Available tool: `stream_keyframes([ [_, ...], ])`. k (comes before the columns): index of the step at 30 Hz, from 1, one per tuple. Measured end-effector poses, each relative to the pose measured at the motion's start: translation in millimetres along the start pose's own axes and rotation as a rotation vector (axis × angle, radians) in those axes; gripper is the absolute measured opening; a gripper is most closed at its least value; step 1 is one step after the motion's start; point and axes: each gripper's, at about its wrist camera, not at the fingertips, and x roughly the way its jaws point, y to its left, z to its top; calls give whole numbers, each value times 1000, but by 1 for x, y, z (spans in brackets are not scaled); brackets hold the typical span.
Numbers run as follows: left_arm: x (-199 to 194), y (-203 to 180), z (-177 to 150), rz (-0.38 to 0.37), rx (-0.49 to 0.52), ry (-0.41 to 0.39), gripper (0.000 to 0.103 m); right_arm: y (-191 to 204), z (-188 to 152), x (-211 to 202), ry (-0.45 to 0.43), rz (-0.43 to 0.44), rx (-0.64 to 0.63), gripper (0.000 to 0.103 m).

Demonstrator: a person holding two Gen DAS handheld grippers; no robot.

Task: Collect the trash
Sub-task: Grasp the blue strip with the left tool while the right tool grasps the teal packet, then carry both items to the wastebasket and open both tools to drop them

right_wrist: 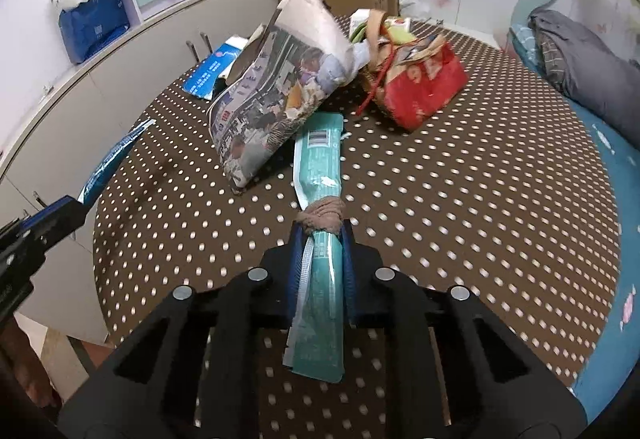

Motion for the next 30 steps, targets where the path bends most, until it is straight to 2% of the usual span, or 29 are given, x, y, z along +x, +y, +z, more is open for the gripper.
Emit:
stream_keyframes([
  [7, -13, 8, -4, -49, -34, -18, 19, 6, -22, -49, -99, 34, 40, 16],
  [11, -22, 20, -7, -49, -59, -31, 19, 36, -22, -64, -141, 83, -11, 16],
  [15, -35, 43, -12, -26, -92, -54, 19, 81, -14, -59, -145, 165, -70, 16],
  [20, -44, 88, -19, 52, -148, -68, 19, 153, -4, -34, -128, 268, -165, 16],
  [24, -43, 138, -24, 128, -218, -57, 19, 203, 7, -9, -104, 376, -194, 16],
  [30, -25, 221, -26, 259, -317, 4, 19, 278, 17, 34, -92, 461, -259, 16],
])
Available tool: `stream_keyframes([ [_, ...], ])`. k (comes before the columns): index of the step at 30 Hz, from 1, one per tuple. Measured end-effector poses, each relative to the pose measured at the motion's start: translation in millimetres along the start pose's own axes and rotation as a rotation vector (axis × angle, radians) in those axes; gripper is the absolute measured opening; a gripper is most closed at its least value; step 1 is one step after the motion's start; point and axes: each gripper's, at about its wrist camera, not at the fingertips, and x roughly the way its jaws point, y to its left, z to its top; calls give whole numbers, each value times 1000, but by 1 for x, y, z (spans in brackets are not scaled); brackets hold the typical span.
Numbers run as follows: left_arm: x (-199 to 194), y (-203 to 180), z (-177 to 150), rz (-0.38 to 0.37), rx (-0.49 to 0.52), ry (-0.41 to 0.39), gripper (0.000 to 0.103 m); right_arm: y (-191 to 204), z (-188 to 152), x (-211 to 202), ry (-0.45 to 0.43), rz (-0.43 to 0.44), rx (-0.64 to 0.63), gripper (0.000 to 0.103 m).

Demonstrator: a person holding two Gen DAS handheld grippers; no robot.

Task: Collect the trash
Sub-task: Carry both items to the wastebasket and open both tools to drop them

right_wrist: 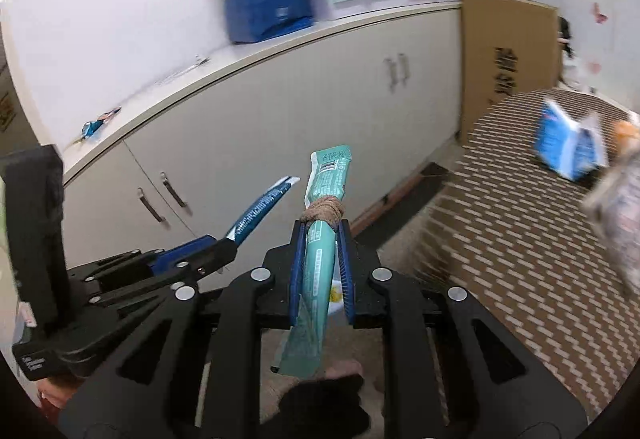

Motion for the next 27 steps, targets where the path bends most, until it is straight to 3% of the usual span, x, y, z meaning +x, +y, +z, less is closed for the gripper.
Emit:
stream_keyframes([
  [5, 40, 44, 28, 54, -77, 26, 22, 11, 7, 49, 8, 17, 13, 16],
  [8, 67, 66, 39, 85, -143, 76, 55, 9, 7, 75, 41, 10, 23, 16],
  [9, 72, 72, 40, 86, -162, 77, 57, 8, 6, 80, 51, 9, 27, 16],
  [17, 88, 75, 24, 96, -156, 113, 61, 10, -5, 120, 128, 5, 35, 17],
  [27, 88, 92, 20, 103, -189, 107, 61, 22, -2, 132, 136, 23, 12, 17],
])
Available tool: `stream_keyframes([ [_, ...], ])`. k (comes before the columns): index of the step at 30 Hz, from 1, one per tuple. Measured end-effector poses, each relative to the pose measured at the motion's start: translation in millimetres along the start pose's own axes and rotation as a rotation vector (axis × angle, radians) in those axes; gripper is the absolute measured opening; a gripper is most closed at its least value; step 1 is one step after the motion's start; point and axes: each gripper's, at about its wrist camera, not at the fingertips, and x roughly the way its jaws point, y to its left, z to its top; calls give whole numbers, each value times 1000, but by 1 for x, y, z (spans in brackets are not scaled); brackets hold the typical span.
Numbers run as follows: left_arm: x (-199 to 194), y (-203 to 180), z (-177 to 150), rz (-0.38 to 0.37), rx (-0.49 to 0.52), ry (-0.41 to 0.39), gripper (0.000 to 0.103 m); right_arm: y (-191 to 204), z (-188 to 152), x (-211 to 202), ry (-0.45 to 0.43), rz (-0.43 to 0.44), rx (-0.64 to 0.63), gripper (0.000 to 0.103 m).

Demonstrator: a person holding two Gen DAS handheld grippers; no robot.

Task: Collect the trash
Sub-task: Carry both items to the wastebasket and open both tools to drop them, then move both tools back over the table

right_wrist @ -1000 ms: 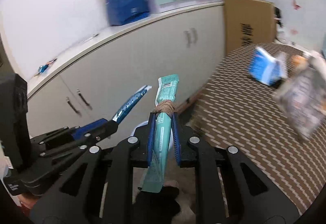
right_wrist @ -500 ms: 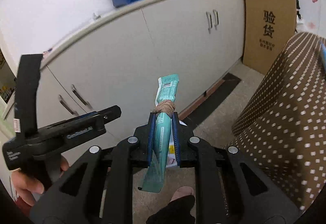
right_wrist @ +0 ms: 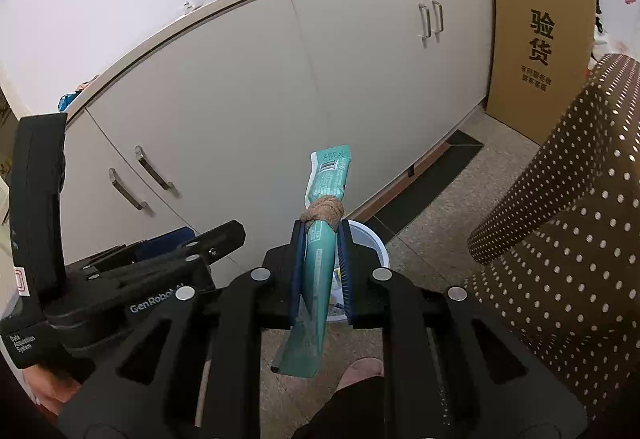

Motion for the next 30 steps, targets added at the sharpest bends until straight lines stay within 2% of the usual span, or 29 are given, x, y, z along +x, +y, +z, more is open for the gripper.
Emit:
stream_keyframes([
  [6, -8, 13, 8, 49, -30, -47, 64, 13, 12, 12, -20, 20, -11, 17],
  [10, -12, 31, 16, 128, -71, -83, 64, 20, 24, 25, -47, 38, 17, 18],
  [12, -12, 38, 20, 170, -75, -88, 64, 23, 31, 39, -55, 54, 23, 37],
  [13, -11, 42, 22, 186, -80, -83, 65, 25, 33, 45, -50, 53, 8, 55],
  [18, -13, 42, 21, 172, -86, -76, 64, 22, 29, 43, -38, 20, 5, 56],
  [21, -15, 32, 19, 130, -76, -73, 64, 16, 26, 29, -46, -4, 4, 56],
  [30, -59, -40, 14, -14, 30, -128, 66, -16, 27, -62, -166, -74, 49, 59],
])
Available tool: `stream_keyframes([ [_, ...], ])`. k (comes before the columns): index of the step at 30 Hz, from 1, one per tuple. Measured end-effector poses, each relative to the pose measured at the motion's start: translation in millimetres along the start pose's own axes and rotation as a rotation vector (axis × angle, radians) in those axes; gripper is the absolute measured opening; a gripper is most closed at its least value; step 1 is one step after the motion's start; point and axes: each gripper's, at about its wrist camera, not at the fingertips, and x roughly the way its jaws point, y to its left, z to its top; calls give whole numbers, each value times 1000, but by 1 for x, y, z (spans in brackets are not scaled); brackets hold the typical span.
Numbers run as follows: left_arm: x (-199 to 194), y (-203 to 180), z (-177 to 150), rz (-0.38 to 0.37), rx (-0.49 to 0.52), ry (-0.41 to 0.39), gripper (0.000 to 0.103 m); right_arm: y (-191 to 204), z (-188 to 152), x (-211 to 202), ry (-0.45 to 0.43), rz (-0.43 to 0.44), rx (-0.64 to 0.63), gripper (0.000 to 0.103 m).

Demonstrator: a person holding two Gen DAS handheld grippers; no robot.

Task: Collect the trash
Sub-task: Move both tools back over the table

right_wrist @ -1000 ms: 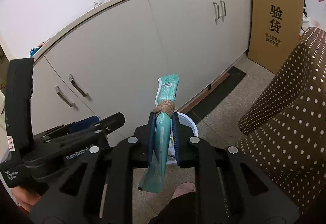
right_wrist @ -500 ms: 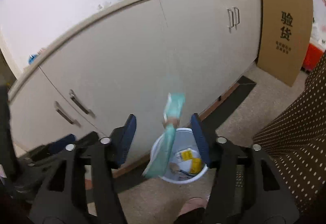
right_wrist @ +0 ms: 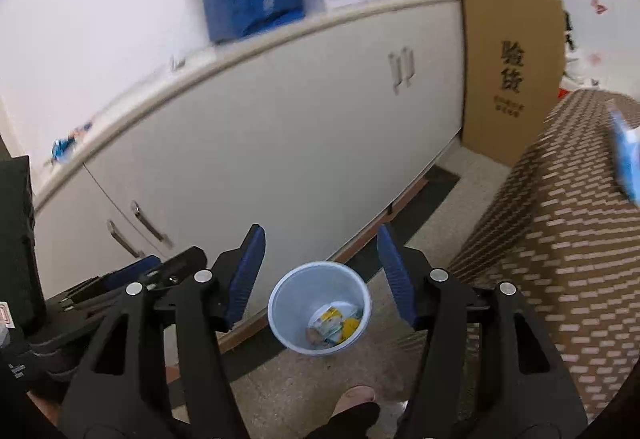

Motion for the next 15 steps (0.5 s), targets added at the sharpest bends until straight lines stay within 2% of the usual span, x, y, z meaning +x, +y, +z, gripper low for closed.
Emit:
stream_keyframes([
  [5, -33, -71, -6, -95, 118, -43, 70, -45, 8, -71, -109, -69, 60, 63],
  [8, -48, -114, -16, -126, 206, -59, 71, -83, 5, -118, -164, -119, 114, 66],
  [11, -61, -181, -39, -147, 343, -67, 72, -128, -2, -162, -199, -161, 188, 67],
  [15, -74, -261, -73, -204, 499, -67, 72, -184, -18, -213, -235, -271, 249, 68],
])
